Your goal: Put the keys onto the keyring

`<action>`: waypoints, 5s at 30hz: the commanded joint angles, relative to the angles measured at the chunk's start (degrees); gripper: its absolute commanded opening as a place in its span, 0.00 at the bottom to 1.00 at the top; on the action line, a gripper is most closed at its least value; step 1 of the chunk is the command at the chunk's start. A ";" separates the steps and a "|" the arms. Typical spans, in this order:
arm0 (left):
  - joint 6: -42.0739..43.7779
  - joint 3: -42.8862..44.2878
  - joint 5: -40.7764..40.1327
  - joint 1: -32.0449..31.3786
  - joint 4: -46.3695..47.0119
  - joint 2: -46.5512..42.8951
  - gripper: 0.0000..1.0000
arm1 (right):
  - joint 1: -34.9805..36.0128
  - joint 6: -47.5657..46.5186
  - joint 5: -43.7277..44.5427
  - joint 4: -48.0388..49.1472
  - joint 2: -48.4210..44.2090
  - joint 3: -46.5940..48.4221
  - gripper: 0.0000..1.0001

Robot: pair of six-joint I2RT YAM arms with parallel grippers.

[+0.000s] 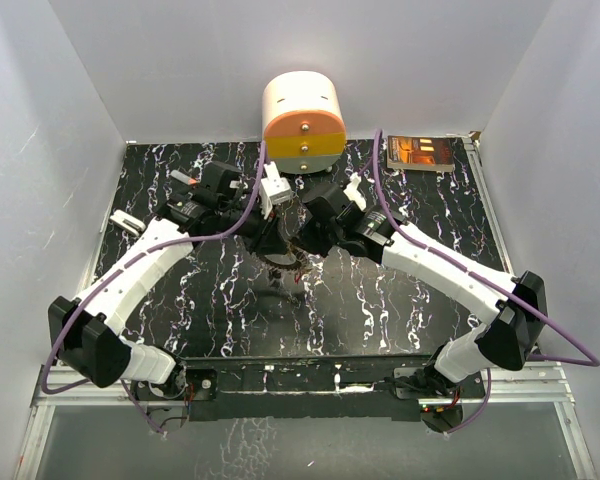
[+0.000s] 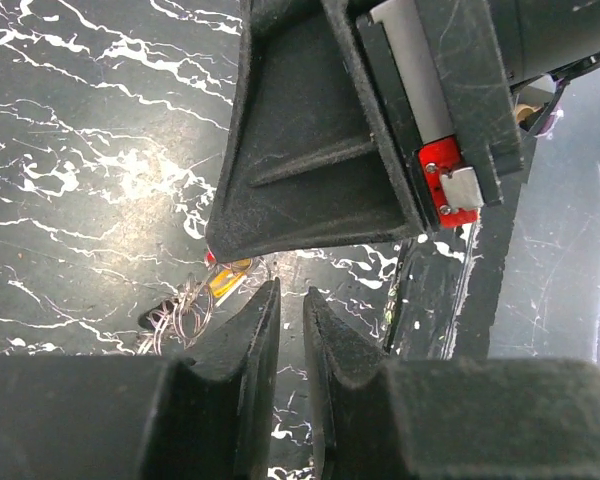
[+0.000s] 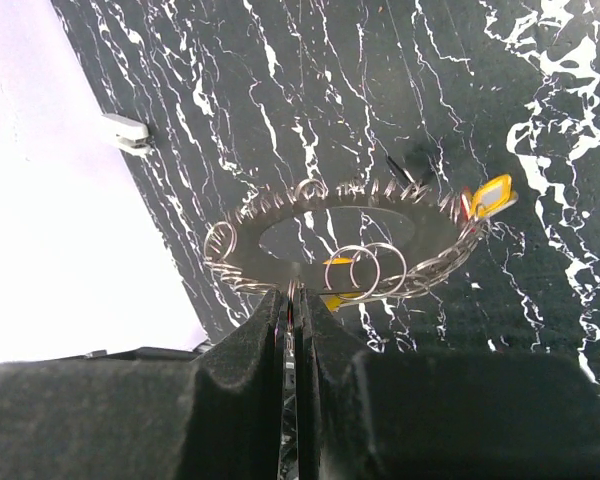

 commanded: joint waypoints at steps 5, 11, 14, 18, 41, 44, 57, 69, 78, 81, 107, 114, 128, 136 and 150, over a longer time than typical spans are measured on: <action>3.18 -1.38 -2.46 -2.00 1.77 -3.10 0.15 | 0.26 4.44 -0.94 3.52 -1.76 3.64 0.08; 4.38 -2.57 -4.95 -2.73 2.58 -3.11 0.14 | 0.44 5.07 -2.54 4.64 -1.60 3.59 0.08; 4.87 -3.05 -5.92 -2.96 2.75 -3.23 0.09 | 0.36 5.33 -2.65 4.91 -1.77 3.52 0.08; 5.32 -3.59 -7.60 -3.03 3.02 -3.40 0.03 | 0.44 5.42 -3.42 5.95 -2.17 3.33 0.08; 4.48 -2.56 -12.26 -3.15 4.39 -3.85 0.23 | 0.52 7.85 -3.93 7.21 -1.84 1.99 0.08; 4.33 -2.31 -12.87 -3.15 4.69 -3.90 0.23 | 0.46 8.26 -4.06 7.49 -1.80 1.71 0.08; 4.11 -1.15 -12.39 -3.13 5.25 -3.63 0.10 | 0.49 10.11 -4.38 8.39 -2.46 0.24 0.08; 5.54 -0.32 -11.79 -3.10 3.16 -5.63 0.00 | 0.52 11.99 -3.41 8.88 -3.36 -1.50 0.08; 11.04 6.96 -17.88 -3.17 -6.63 -6.11 0.28 | 0.42 13.29 -3.65 9.78 -2.42 -0.78 0.08; 12.56 7.88 -19.40 -3.10 -7.44 -6.67 0.36 | 0.42 13.93 -3.66 10.96 -2.45 -0.95 0.08; 4.25 -7.97 -22.19 -3.51 11.44 -12.85 0.37 | 0.09 15.00 -6.18 12.24 -0.30 0.84 0.08; 3.51 -8.90 -19.93 -3.59 11.50 -13.90 0.37 | 0.08 14.85 -5.01 12.17 -1.03 0.71 0.08; 2.83 -9.97 -18.33 -3.53 12.43 -13.39 0.25 | 0.05 14.90 -5.81 12.93 -0.52 1.31 0.08; 3.32 -10.87 -17.21 -3.55 11.48 -14.40 0.12 | 0.08 14.84 -5.24 13.04 -0.99 1.22 0.08; 5.19 -12.44 -16.88 -3.57 10.86 -15.14 0.16 | 0.09 14.92 -5.34 13.30 -0.73 2.15 0.08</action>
